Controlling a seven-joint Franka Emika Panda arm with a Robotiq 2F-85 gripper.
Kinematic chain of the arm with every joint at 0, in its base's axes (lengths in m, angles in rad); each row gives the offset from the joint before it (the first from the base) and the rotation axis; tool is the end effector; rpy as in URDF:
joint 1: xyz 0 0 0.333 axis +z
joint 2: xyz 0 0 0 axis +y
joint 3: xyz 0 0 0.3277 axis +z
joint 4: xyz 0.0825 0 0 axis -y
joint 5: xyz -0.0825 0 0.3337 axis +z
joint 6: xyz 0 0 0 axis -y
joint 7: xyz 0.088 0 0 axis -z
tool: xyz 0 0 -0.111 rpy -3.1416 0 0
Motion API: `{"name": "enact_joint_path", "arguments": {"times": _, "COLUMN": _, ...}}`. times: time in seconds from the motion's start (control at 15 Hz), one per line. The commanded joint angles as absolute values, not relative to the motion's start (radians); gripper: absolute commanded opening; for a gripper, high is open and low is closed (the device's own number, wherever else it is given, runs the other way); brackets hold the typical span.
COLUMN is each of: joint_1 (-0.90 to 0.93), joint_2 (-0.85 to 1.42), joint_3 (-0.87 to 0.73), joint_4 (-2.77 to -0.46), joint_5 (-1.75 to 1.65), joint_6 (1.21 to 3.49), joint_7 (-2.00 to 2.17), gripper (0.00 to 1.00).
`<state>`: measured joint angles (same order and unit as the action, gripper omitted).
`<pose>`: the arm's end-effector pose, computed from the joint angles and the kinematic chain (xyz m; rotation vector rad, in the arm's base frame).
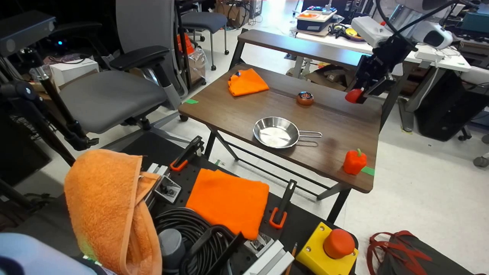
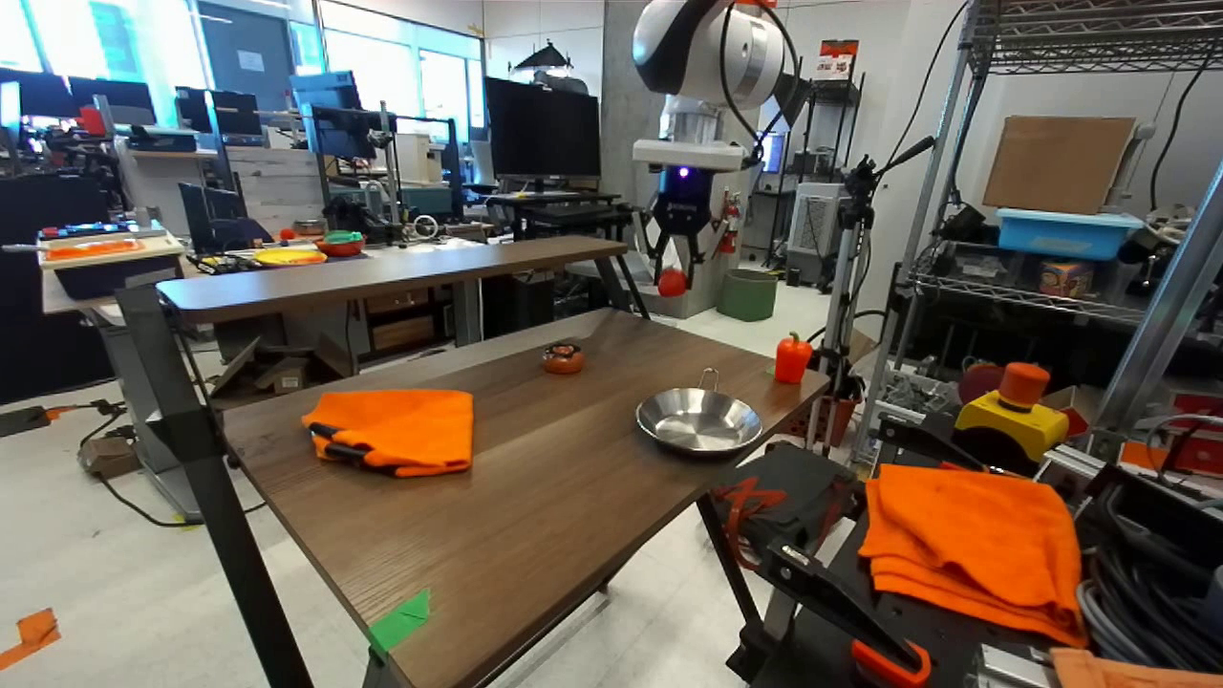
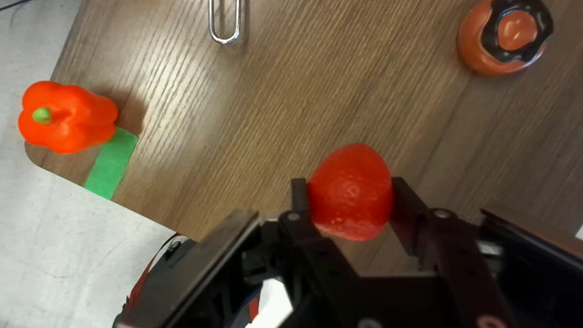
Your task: Remove the red thing from the pan and put it on the table
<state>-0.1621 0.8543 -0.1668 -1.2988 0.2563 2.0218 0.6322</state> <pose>0.6756 -0.1825 0.2550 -2.6564 1.5172 0.2007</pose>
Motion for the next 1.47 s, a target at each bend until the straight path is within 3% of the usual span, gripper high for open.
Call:
{"name": "enact_joint_path", "arguments": {"times": 0.0, "joint_1": -0.181, "joint_2": 1.014, "joint_3": -0.172, "joint_4": -1.06, "joint_5": 0.251, "joint_6": 1.94, "joint_7": 0.727, "gripper": 0.21}}
{"name": "enact_joint_path", "arguments": {"times": 0.8, "joint_1": -0.217, "joint_2": 1.388, "joint_3": -0.119, "joint_4": -0.545, "joint_5": 0.261, "joint_6": 1.72, "joint_7": 0.806, "gripper": 0.21}}
{"name": "enact_joint_path", "arguments": {"times": 1.07, "joint_1": -0.215, "joint_2": 1.425, "joint_3": -0.105, "joint_4": -0.506, "joint_5": 0.223, "joint_6": 1.693, "joint_7": 0.842, "gripper": 0.21}}
{"name": "enact_joint_path", "arguments": {"times": 1.13, "joint_1": -0.217, "joint_2": 1.432, "joint_3": -0.101, "joint_4": -0.492, "joint_5": 0.222, "joint_6": 1.677, "joint_7": 0.851, "gripper": 0.71}}
{"name": "enact_joint_path", "arguments": {"times": 1.27, "joint_1": -0.22, "joint_2": 1.437, "joint_3": -0.083, "joint_4": -0.462, "joint_5": 0.23, "joint_6": 1.657, "joint_7": 0.853, "gripper": 0.77}}
{"name": "enact_joint_path", "arguments": {"times": 1.4, "joint_1": -0.216, "joint_2": 1.415, "joint_3": -0.045, "joint_4": -0.43, "joint_5": 0.245, "joint_6": 1.613, "joint_7": 0.826, "gripper": 0.92}}
